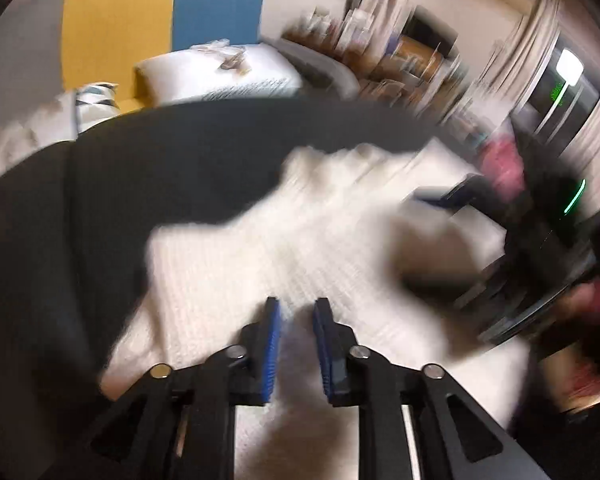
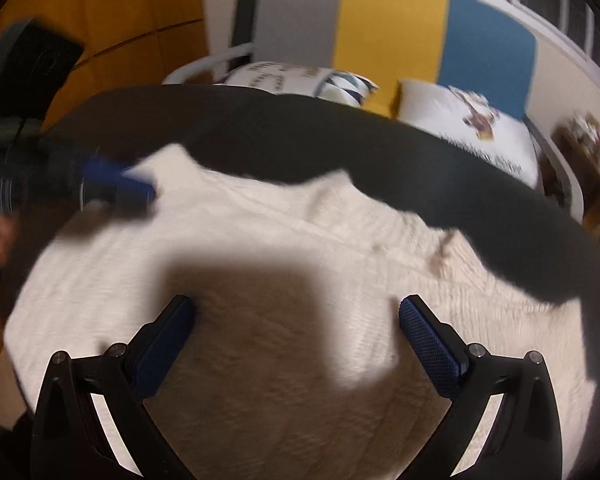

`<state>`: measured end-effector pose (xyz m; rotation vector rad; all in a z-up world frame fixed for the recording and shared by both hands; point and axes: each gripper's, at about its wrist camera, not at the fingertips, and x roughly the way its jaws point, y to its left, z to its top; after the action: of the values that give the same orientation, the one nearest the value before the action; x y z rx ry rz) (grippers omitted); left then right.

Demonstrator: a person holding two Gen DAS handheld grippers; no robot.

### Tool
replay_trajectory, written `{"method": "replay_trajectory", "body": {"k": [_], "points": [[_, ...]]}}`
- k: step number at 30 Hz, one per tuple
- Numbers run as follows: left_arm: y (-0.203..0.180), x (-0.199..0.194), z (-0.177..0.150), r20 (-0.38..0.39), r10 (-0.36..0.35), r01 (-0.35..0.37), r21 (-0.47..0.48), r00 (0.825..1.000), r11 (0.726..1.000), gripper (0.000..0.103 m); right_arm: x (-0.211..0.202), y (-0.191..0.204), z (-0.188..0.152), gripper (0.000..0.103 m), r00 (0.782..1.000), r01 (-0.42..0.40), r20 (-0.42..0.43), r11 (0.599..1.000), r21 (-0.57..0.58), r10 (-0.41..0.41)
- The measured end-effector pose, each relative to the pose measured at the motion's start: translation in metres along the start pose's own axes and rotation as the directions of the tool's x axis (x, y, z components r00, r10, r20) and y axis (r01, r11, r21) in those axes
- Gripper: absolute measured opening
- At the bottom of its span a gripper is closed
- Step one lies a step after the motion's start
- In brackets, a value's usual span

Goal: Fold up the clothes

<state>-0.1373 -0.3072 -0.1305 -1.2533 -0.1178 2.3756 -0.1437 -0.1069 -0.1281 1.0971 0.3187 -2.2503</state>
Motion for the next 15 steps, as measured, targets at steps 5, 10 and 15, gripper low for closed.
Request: {"method": "replay_trajectory", "body": {"k": [5, 10, 15], "points": [[0.011, -0.014, 0.002, 0.051, -0.072, 0.079, -0.148, 0.996, 0.986, 0.015, 0.004, -0.013, -0.006, 0.103, 0.999, -0.044, 0.017, 0.994, 0.098, 0.042], [-0.032, -0.02, 0.042, 0.026, -0.086, 0.08, 0.169, 0.996, 0.982, 0.02, -0.015, -0.019, -0.008, 0.103, 0.989, -0.14, 0.062, 0.982, 0.123, 0.133], [-0.034, 0.005, 0.079, -0.169, -0.131, 0.181, 0.326, 0.977, 0.928, 0.024, -0.048, -0.032, -0.02, 0.103, 0.955, -0.296, 0.055, 0.952, 0.076, 0.292]]}}
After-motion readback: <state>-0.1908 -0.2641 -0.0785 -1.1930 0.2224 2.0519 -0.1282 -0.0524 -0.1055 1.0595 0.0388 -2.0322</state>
